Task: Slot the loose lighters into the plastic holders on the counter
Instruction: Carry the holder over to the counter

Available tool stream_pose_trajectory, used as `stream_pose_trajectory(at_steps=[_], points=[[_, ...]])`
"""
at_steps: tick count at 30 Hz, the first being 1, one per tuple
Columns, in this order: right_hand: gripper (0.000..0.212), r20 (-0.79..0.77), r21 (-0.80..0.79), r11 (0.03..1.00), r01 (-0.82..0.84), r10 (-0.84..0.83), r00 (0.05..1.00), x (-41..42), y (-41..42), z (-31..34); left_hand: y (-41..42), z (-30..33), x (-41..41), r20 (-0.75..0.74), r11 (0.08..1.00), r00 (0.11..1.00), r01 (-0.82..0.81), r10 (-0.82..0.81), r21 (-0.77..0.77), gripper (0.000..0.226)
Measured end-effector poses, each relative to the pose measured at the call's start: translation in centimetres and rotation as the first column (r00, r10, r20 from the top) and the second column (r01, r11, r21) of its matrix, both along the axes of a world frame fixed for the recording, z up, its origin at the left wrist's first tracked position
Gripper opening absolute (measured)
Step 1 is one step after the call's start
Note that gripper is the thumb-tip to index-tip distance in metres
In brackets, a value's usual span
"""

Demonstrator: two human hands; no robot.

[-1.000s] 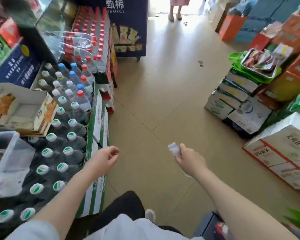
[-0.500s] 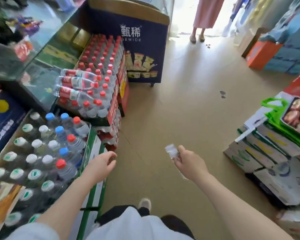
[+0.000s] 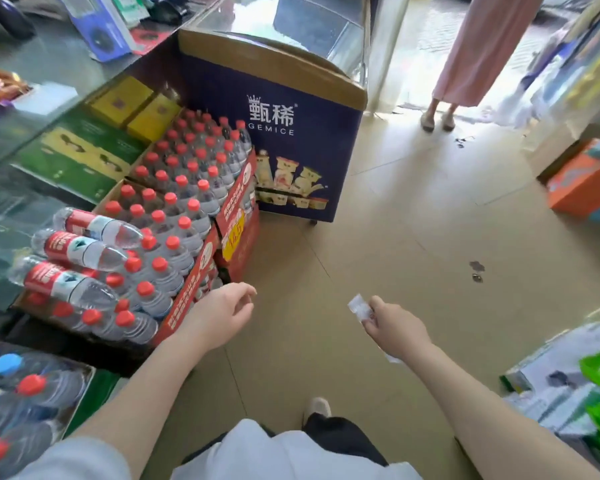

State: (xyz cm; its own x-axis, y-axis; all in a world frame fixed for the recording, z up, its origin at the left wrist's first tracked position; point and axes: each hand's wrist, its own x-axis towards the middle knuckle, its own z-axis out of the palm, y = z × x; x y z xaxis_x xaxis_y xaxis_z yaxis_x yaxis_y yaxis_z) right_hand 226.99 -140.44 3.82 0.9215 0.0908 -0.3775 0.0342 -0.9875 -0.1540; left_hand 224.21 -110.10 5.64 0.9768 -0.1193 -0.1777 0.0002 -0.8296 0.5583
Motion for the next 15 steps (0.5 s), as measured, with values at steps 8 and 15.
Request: stream_pose_trajectory(at_steps=[8, 15], points=[[0.017, 0.086, 0.114, 0.926, -0.361, 0.353, 0.932, 19.0, 8.0, 5.3, 4.2, -1.5, 9.8, -0.118, 0.929, 0.922, -0.368, 0.369, 0.032, 0.02], [0.019, 0.183, 0.158, 0.788, -0.596, 0.569, 0.801, 30.4, 19.4, 4.8, 11.9, -2.1, 16.0, -0.127, 0.842, 0.833, -0.53, 0.539, 0.095, 0.021]])
